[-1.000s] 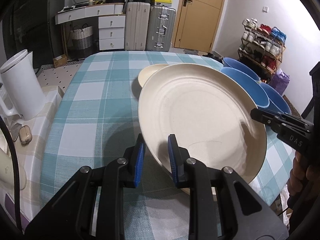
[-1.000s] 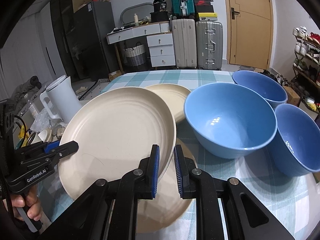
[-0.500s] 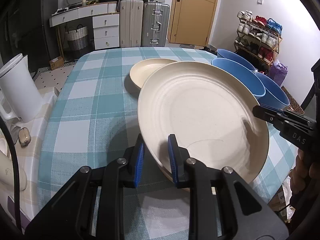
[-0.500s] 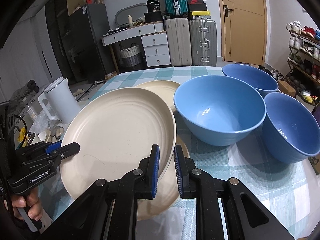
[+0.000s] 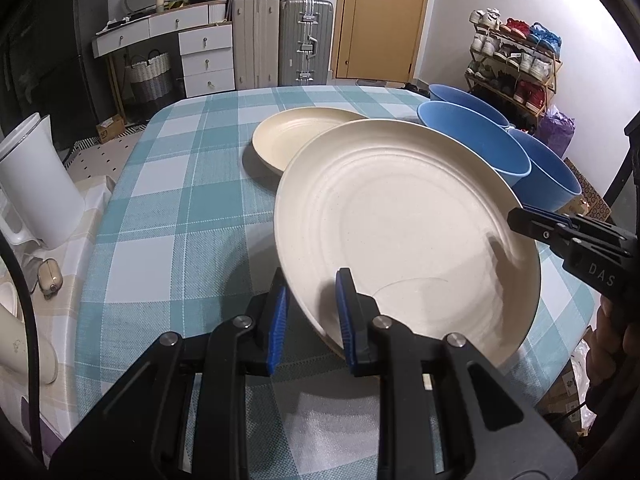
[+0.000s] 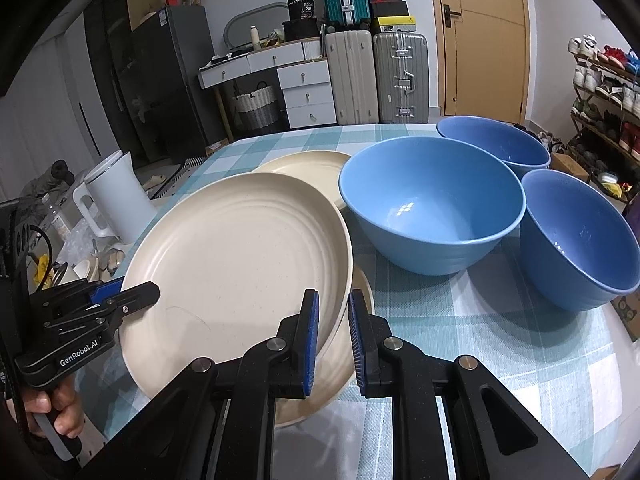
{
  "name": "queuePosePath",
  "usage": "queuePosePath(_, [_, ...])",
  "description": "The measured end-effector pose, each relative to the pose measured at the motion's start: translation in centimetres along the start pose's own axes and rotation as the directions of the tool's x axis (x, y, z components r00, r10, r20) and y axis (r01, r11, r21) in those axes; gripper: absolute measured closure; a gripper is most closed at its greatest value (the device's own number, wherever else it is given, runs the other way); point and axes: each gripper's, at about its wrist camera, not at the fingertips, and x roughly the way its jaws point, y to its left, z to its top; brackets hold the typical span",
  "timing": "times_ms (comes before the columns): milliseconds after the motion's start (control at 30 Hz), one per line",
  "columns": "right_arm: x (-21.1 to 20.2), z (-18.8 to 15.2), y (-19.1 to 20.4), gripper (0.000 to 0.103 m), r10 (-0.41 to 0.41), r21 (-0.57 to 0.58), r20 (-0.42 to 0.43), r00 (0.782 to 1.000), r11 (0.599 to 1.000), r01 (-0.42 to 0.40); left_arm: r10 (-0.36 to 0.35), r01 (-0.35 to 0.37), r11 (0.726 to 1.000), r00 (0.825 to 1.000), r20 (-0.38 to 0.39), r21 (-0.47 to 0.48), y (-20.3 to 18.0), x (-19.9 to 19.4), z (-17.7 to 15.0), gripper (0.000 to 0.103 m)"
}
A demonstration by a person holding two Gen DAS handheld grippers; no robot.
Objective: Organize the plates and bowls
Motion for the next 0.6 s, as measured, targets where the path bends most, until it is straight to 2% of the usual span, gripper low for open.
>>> queuePosePath(600, [1.5,-0.9,-0.1,0.087,-0.017,-0.003,-0.039,0.999,1.000,0.017,0.009,-0.009,1.000,0.999,-0.049,0.015,-0.3,2.1,-0.8,0.083])
